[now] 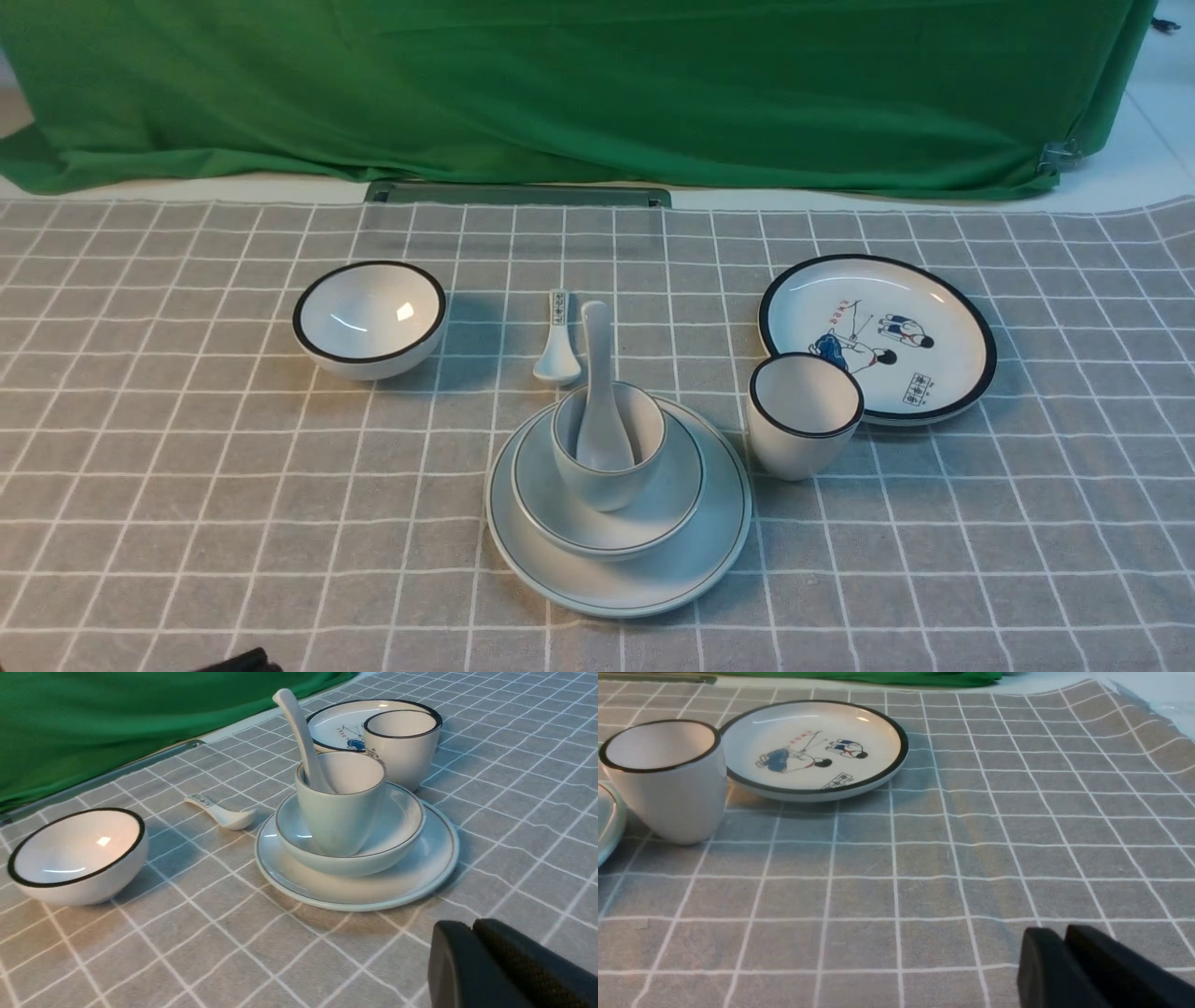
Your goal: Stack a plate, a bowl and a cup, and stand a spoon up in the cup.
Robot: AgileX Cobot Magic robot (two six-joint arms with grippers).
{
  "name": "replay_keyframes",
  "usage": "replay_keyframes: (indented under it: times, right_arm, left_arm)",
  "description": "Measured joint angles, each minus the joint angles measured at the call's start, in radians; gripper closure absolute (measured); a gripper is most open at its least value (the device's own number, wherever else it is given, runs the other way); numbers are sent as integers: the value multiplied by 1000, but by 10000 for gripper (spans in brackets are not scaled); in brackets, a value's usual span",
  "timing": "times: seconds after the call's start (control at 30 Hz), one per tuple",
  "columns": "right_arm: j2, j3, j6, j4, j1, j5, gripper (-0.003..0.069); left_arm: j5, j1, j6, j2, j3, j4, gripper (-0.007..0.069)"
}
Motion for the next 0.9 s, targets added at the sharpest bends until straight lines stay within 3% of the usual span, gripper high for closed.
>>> replay_keyframes:
  times: [0.13, 0.3, 0.43, 0.9]
  right_arm:
    - [0, 0, 0, 0, 0, 0, 545]
    - [0, 0, 0, 0, 0, 1, 536]
    - [0, 0, 0, 0, 0, 3, 529]
    - [-1, 0, 0, 0, 0, 3, 498]
  left_arm:
    - [-48, 263, -44, -119, 42, -45, 612]
    - [19, 493, -130, -156, 59, -55, 612]
    - [103, 558, -165, -156, 63, -64, 612]
    - [87, 563, -172, -156, 63, -65, 612]
